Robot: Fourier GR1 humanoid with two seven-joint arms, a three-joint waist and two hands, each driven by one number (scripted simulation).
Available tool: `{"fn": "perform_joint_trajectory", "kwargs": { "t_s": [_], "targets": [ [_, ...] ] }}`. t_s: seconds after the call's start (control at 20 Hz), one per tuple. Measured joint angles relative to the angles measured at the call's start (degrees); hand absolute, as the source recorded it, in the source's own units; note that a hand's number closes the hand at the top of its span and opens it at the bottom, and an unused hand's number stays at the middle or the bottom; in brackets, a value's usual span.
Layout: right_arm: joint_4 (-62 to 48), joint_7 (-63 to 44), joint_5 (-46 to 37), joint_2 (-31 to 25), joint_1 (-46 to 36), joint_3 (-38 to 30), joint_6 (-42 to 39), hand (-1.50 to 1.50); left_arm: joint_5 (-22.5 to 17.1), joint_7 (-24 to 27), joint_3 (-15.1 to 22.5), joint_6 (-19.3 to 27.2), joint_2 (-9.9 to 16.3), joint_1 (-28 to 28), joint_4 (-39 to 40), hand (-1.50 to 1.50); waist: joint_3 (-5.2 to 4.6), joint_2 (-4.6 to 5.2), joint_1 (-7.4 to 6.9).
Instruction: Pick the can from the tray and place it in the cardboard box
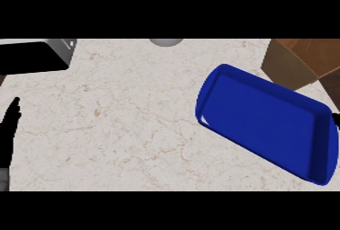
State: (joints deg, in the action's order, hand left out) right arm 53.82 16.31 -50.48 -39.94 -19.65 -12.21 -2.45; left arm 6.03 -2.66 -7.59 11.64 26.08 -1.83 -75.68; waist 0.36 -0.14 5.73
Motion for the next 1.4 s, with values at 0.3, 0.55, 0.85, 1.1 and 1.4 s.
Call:
{"fn": "perform_joint_trajectory", "kwargs": {
  "t_s": [0.3, 0.55, 0.85, 1.1, 1.4],
  "targets": [
    [-8.53, 13.80, 8.15, -10.00, 2.17, -13.98, 7.53, 1.50, 0.41, 0.69, 1.37, -0.94, -0.72, -0.90, -0.55, 0.00, -0.04, 0.30, -3.31],
    [-17.87, 24.23, 11.68, -14.92, -1.89, -18.18, 7.79, 1.50, 1.19, 0.76, 2.20, -2.25, -0.92, -3.00, 0.52, 0.00, -0.15, 0.46, -5.55],
    [-23.71, 25.02, 13.37, -16.14, -10.98, -17.58, 1.92, 1.50, 2.06, -0.52, 2.90, -2.77, -1.68, -3.85, -0.58, 0.00, -0.26, 0.45, -6.80],
    [-27.67, 20.50, 13.62, -14.64, -19.70, -16.46, -0.50, 1.50, 3.38, -1.13, 3.61, -2.13, -2.97, -4.71, -0.70, 0.00, -0.27, 0.56, -7.33],
    [-33.32, 13.92, 12.65, -11.49, -29.07, -15.09, -0.79, 1.50, 3.87, -0.60, 3.30, -2.63, -3.16, -6.86, 1.56, 0.00, -0.27, 0.94, -8.12]
  ]
}}
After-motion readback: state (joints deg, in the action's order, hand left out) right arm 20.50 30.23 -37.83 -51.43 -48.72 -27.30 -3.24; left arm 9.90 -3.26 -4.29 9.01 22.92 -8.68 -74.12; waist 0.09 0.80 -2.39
